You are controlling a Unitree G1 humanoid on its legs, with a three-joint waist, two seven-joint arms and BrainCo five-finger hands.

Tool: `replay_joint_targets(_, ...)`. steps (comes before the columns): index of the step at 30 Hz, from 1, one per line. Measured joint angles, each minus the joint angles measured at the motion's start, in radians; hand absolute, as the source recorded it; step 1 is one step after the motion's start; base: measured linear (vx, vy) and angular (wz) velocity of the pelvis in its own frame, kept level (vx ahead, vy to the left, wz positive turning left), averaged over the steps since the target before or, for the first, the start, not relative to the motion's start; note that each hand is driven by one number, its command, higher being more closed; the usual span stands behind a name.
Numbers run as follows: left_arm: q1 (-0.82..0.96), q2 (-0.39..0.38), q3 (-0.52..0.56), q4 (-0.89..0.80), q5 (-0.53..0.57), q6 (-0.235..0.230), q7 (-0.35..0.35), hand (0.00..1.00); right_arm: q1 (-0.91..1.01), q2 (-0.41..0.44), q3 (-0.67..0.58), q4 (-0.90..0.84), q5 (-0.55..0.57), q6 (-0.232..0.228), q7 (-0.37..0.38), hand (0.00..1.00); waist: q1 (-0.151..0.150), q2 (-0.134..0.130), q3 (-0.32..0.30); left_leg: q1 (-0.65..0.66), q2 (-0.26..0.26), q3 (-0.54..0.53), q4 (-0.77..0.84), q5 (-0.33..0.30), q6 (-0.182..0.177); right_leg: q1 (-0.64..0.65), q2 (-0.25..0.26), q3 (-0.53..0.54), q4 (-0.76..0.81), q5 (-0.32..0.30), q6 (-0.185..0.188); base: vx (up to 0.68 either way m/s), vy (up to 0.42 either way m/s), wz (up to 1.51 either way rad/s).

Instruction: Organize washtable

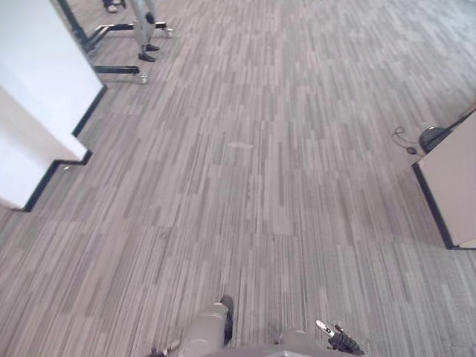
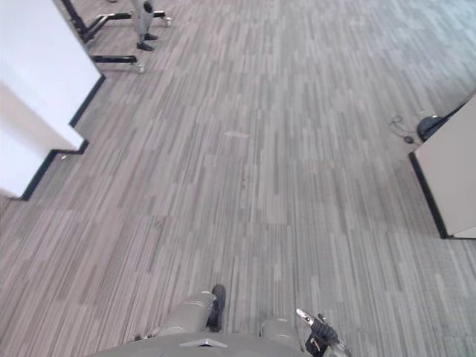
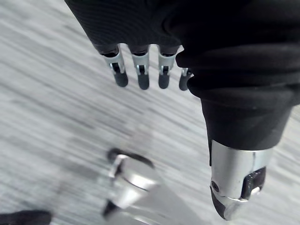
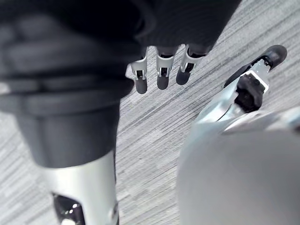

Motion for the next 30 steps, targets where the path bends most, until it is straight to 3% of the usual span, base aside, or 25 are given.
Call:
replay_joint_targets(2, -0.072, -0.008, -0.029, -0.018, -0.002, -0.016, 0.000, 0.00, -0.005, -0.010, 0.000, 0.000, 0.000, -0.001, 0.002, 0.00, 0.000, 0.035, 0.023, 0.145, 0.025, 0.029, -0.101, -0.044, 0.021, -0.075, 0.027, -0.059, -0.077, -0.025, -0.020, 0.01, -0.084, -0.86)
replay_joint_targets(4, -0.124, -0.010, -0.028, -0.033, -0.038, -0.033, 0.003, 0.00, -0.005, -0.003, -0.007, -0.002, 0.000, 0.002, 0.009, 0.00, -0.013, 0.052, 0.025, 0.248, 0.055, 0.053, -0.171, -0.086, 0.016, -0.126, 0.091, -0.108, -0.326, 0.000, 0.020, -0.06, -0.118, -0.59)
replay_joint_targets(5, -0.154, -0.007, -0.028, -0.049, -0.049, -0.040, 0.005, 0.00, 0.008, 0.006, -0.019, -0.001, 0.000, 0.006, 0.010, 0.00, -0.029, 0.037, 0.019, 0.302, 0.051, 0.054, -0.215, -0.105, 0.012, -0.142, 0.107, -0.159, -0.552, 0.065, 0.052, 0.34, -0.066, 0.03)
replay_joint_targets(6, -0.175, -0.004, -0.028, -0.076, -0.063, -0.053, 0.006, 0.00, 0.018, 0.008, -0.023, 0.003, 0.000, 0.015, 0.008, 0.00, -0.047, 0.018, 0.016, 0.343, 0.038, 0.035, -0.249, -0.127, 0.009, -0.147, 0.112, -0.171, -0.725, 0.225, 0.019, 0.54, -0.051, 0.31)
replay_joint_targets(7, -0.181, -0.014, -0.030, -0.081, -0.068, -0.058, 0.006, 0.00, 0.025, 0.006, -0.024, 0.004, 0.000, 0.018, 0.008, 0.00, -0.065, 0.023, 0.009, 0.354, 0.041, 0.015, -0.258, -0.141, 0.008, -0.144, 0.117, -0.168, -0.728, 0.299, 0.018, 0.77, -0.082, 0.54)
replay_joint_targets(8, -0.181, -0.043, -0.029, -0.079, -0.068, -0.063, 0.004, 0.00, 0.040, 0.000, -0.034, 0.003, 0.000, 0.019, 0.006, 0.00, -0.076, 0.056, -0.028, 0.356, 0.077, -0.008, -0.250, -0.153, -0.023, -0.157, 0.161, -0.159, -0.691, 0.276, -0.075, 0.81, -0.095, 0.49)
replay_joint_targets(9, -0.184, -0.058, -0.019, -0.068, -0.067, -0.062, -0.001, 0.00, 0.031, 0.012, -0.084, 0.010, 0.000, 0.022, 0.005, 0.00, -0.073, 0.060, -0.026, 0.337, 0.084, -0.042, -0.147, -0.153, -0.037, -0.148, 0.158, -0.175, -0.643, 0.240, -0.123, 0.77, -0.132, 0.32)
replay_joint_targets(10, -0.177, -0.071, -0.001, -0.065, -0.067, -0.056, -0.001, 0.00, 0.024, 0.017, -0.106, 0.006, 0.000, 0.022, 0.006, 0.00, -0.071, 0.063, -0.027, 0.306, 0.083, -0.059, -0.055, -0.142, -0.057, -0.140, 0.158, -0.175, -0.627, 0.229, -0.138, 0.63, -0.100, 0.27)
replay_joint_targets(12, -0.131, -0.141, 0.096, -0.065, -0.067, -0.052, -0.001, 0.00, 0.022, 0.012, -0.106, -0.019, 0.000, 0.020, 0.007, 0.00, -0.054, 0.087, -0.026, 0.114, 0.080, -0.109, 0.485, 0.020, -0.168, 0.004, 0.164, -0.177, -0.673, 0.194, -0.170, 0.46, -0.056, 0.32)
replay_joint_targets(13, -0.114, -0.147, 0.100, -0.067, -0.068, -0.053, -0.002, 0.00, 0.020, 0.010, -0.103, -0.019, 0.000, 0.020, 0.007, 0.00, -0.045, 0.088, -0.024, 0.075, 0.085, -0.107, 0.603, 0.032, -0.179, 0.052, 0.169, -0.176, -0.692, 0.182, -0.176, 0.32, -0.024, 0.11)
replay_joint_targets(14, -0.079, -0.149, 0.098, -0.063, -0.068, -0.050, -0.002, 0.00, 0.008, 0.010, -0.090, -0.020, 0.000, 0.019, 0.006, 0.00, -0.021, 0.088, -0.016, 0.014, 0.090, -0.102, 0.764, 0.019, -0.159, 0.148, 0.174, -0.167, -0.728, 0.161, -0.190, 0.16, -0.008, 0.01)
replay_joint_targets(15, -0.064, -0.146, 0.100, -0.068, -0.070, -0.049, -0.004, 0.00, 0.002, 0.010, -0.085, -0.025, 0.000, 0.019, 0.006, 0.00, -0.017, 0.087, -0.015, -0.023, 0.090, -0.099, 0.805, 0.005, -0.136, 0.188, 0.173, -0.166, -0.749, 0.154, -0.193, 0.13, 0.033, 0.14)
replay_joint_targets(16, -0.060, -0.124, 0.092, -0.063, -0.068, -0.051, -0.008, 0.00, -0.010, 0.009, -0.083, -0.037, 0.000, 0.018, 0.005, 0.00, -0.004, 0.083, -0.013, -0.100, 0.091, -0.082, 0.804, -0.026, -0.087, 0.257, 0.167, -0.145, -0.795, 0.144, -0.200, 0.22, 0.069, 0.09)
replay_joint_targets(18, -0.039, -0.121, 0.131, -0.040, -0.085, -0.044, -0.012, 0.00, -0.054, 0.007, -0.102, -0.035, 0.001, 0.014, 0.000, 0.00, 0.014, 0.076, -0.001, -0.182, 0.088, -0.036, 0.633, -0.072, -0.070, 0.323, 0.141, -0.130, -0.817, 0.137, -0.194, 0.42, 0.115, -0.19)
replay_joint_targets(19, -0.031, -0.103, 0.144, -0.023, -0.097, -0.040, -0.009, 0.00, -0.085, 0.005, -0.113, -0.039, 0.005, 0.012, -0.011, 0.00, 0.032, 0.070, 0.007, -0.206, 0.064, -0.023, 0.304, -0.064, -0.076, 0.389, 0.095, -0.104, -0.831, 0.113, -0.162, 0.26, 0.097, -0.39)
replay_joint_targets(20, -0.019, -0.104, 0.154, -0.018, -0.097, -0.036, -0.008, 0.00, -0.089, 0.004, -0.114, -0.040, 0.011, 0.011, -0.012, 0.00, 0.035, 0.074, 0.003, -0.193, 0.062, -0.036, 0.141, -0.032, -0.096, 0.405, 0.085, -0.095, -0.842, 0.108, -0.155, 0.10, 0.070, -0.45)
replay_joint_targets(22, 0.032, -0.117, 0.162, -0.006, -0.098, -0.033, -0.007, 0.00, -0.089, -0.008, -0.095, -0.044, 0.031, -0.002, -0.012, 0.00, 0.040, 0.118, -0.021, -0.202, 0.095, -0.118, -0.161, 0.022, -0.126, 0.456, 0.085, -0.051, -0.889, 0.069, -0.150, -0.08, 0.062, -0.65)
replay_joint_targets(23, 0.048, -0.118, 0.168, 0.017, -0.097, -0.030, -0.006, 0.00, -0.087, -0.007, -0.081, -0.043, 0.037, -0.004, -0.012, 0.00, 0.047, 0.119, -0.022, -0.232, 0.107, -0.129, -0.150, 0.021, -0.124, 0.490, 0.072, -0.032, -0.908, 0.014, -0.132, 0.19, 0.173, -0.75)
replay_joint_targets(24, 0.055, -0.117, 0.175, 0.050, -0.099, -0.019, -0.003, 0.00, -0.069, -0.004, -0.068, -0.040, 0.038, -0.004, -0.013, 0.00, 0.053, 0.124, -0.030, -0.255, 0.101, -0.103, -0.098, 0.113, -0.117, 0.530, 0.051, -0.021, -0.914, -0.034, -0.096, 0.37, 0.216, -0.38)
replay_joint_targets(25, 0.065, -0.112, 0.182, 0.062, -0.097, -0.013, 0.001, 0.00, -0.038, 0.003, -0.072, -0.032, 0.037, -0.002, -0.015, 0.00, 0.053, 0.103, -0.048, -0.264, 0.083, -0.080, -0.065, 0.198, -0.094, 0.540, 0.032, -0.005, -0.891, -0.047, -0.091, 0.54, 0.319, -0.01)
replay_joint_targets(26, 0.081, -0.103, 0.176, 0.050, -0.096, -0.016, -0.001, 0.00, 0.004, 0.020, -0.073, -0.030, 0.037, 0.001, -0.014, 0.00, 0.054, 0.064, -0.088, -0.255, 0.053, -0.046, -0.075, 0.244, -0.061, 0.493, -0.008, 0.021, -0.786, -0.041, -0.097, 0.59, 0.325, 0.15)
replay_joint_targets(27, 0.079, -0.076, 0.169, 0.052, -0.096, -0.017, 0.000, 0.00, 0.019, 0.029, -0.083, -0.004, 0.036, 0.000, -0.012, 0.00, 0.051, 0.032, -0.095, -0.224, 0.024, -0.018, -0.090, 0.243, -0.059, 0.452, -0.037, 0.040, -0.659, -0.018, -0.065, 0.64, 0.343, 0.16)
replay_joint_targets(28, 0.076, -0.065, 0.161, 0.054, -0.096, -0.015, 0.001, 0.00, 0.019, 0.037, -0.113, 0.027, 0.036, 0.004, -0.011, 0.00, 0.042, 0.003, -0.087, -0.162, -0.018, -0.005, -0.110, 0.222, -0.022, 0.399, -0.048, 0.071, -0.482, 0.072, -0.018, 0.54, 0.298, 0.18)
replay_joint_targets(29, 0.070, -0.054, 0.134, 0.050, -0.097, -0.015, 0.002, 0.00, 0.028, 0.038, -0.140, 0.038, 0.035, 0.014, -0.010, 0.00, 0.026, -0.002, -0.087, -0.093, -0.040, -0.004, -0.136, 0.209, -0.005, 0.341, -0.048, 0.092, -0.315, 0.197, 0.032, 0.42, 0.250, 0.17)
replay_joint_targets(30, 0.060, -0.049, 0.113, 0.046, -0.097, -0.015, 0.002, 0.00, 0.031, 0.038, -0.145, 0.038, 0.034, 0.016, -0.009, 0.00, 0.023, 0.000, -0.088, -0.061, -0.047, -0.008, -0.152, 0.203, 0.003, 0.314, -0.047, 0.097, -0.240, 0.212, 0.056, 0.28, 0.184, 0.11)
